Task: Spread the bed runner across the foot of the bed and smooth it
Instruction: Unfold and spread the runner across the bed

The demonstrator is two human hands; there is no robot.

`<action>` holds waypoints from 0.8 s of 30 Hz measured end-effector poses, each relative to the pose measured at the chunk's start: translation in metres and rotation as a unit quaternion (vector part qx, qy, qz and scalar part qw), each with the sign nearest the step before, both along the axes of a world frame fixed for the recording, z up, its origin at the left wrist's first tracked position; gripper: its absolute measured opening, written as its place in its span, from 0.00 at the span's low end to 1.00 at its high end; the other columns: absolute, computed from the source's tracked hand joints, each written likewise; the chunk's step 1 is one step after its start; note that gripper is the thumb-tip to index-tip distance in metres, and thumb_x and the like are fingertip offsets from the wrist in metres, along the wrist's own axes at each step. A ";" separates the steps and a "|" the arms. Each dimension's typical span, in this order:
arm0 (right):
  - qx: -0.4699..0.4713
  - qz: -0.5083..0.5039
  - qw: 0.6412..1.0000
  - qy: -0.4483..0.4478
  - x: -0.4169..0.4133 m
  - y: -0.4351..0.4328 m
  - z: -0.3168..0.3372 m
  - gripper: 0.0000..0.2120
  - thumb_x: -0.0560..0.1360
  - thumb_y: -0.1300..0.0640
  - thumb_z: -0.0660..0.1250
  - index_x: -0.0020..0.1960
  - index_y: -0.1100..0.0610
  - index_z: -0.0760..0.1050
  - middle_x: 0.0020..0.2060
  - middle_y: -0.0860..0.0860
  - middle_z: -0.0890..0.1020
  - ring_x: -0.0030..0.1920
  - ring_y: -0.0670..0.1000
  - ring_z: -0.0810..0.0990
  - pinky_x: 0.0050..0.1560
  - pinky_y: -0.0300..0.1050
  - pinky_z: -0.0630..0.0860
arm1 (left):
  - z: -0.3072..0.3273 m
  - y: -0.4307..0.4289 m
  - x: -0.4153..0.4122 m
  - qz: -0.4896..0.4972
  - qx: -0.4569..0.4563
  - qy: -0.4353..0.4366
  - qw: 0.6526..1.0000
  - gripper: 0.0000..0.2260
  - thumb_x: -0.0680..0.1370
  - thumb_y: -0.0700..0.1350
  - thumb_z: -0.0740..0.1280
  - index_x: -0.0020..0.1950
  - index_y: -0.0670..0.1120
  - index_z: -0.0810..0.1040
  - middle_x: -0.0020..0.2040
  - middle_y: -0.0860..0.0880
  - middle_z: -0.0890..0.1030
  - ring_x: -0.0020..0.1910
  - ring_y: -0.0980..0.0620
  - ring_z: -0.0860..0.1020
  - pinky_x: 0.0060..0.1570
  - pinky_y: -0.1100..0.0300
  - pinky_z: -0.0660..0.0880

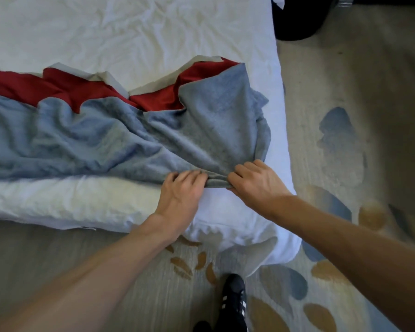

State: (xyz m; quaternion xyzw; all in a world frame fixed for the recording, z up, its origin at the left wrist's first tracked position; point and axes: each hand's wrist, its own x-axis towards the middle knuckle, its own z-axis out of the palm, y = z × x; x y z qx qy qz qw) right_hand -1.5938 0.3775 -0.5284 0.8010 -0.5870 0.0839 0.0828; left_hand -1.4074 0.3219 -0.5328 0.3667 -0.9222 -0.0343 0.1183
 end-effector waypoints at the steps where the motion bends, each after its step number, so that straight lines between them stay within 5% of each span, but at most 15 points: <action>1: 0.007 -0.004 1.000 0.003 0.005 0.006 0.000 0.10 0.69 0.58 0.74 0.35 0.59 0.75 0.28 0.54 0.74 0.26 0.55 0.71 0.29 0.47 0.68 | 0.000 0.006 0.005 -0.007 -0.002 -0.008 1.000 0.16 0.62 0.30 0.74 0.48 0.39 0.81 0.47 0.42 0.84 0.46 0.45 0.83 0.45 0.50 0.79; 8: 0.090 -0.050 0.994 0.025 0.020 0.055 -0.015 0.09 0.64 0.61 0.76 0.37 0.57 0.76 0.29 0.52 0.75 0.27 0.54 0.71 0.31 0.45 0.67 | -0.014 0.052 0.018 -0.039 0.034 -0.063 0.997 0.17 0.61 0.33 0.74 0.49 0.39 0.81 0.55 0.36 0.81 0.55 0.43 0.80 0.53 0.47 0.77; 12: 0.183 -0.081 0.979 0.027 0.022 0.069 -0.023 0.09 0.66 0.54 0.75 0.42 0.55 0.77 0.36 0.52 0.78 0.34 0.54 0.75 0.38 0.46 0.71 | -0.028 0.064 0.015 -0.036 0.074 -0.170 0.982 0.22 0.73 0.41 0.65 0.67 0.43 0.69 0.72 0.39 0.65 0.73 0.45 0.60 0.71 0.45 0.58; 15: 0.202 -0.080 0.976 -0.031 0.022 0.073 -0.016 0.14 0.73 0.46 0.67 0.48 0.57 0.78 0.41 0.54 0.78 0.41 0.57 0.76 0.45 0.50 0.74 | -0.024 0.065 0.015 -0.023 0.067 -0.133 0.989 0.18 0.75 0.50 0.61 0.63 0.44 0.74 0.68 0.42 0.71 0.69 0.46 0.66 0.68 0.44 0.62; 24: 0.175 -0.100 0.978 -0.049 -0.020 0.041 0.016 0.15 0.76 0.51 0.58 0.58 0.57 0.74 0.53 0.55 0.75 0.51 0.58 0.74 0.54 0.50 0.69 | 0.006 0.028 -0.037 0.005 0.030 -0.058 0.998 0.19 0.74 0.48 0.65 0.61 0.41 0.77 0.63 0.40 0.76 0.61 0.43 0.75 0.58 0.45 0.71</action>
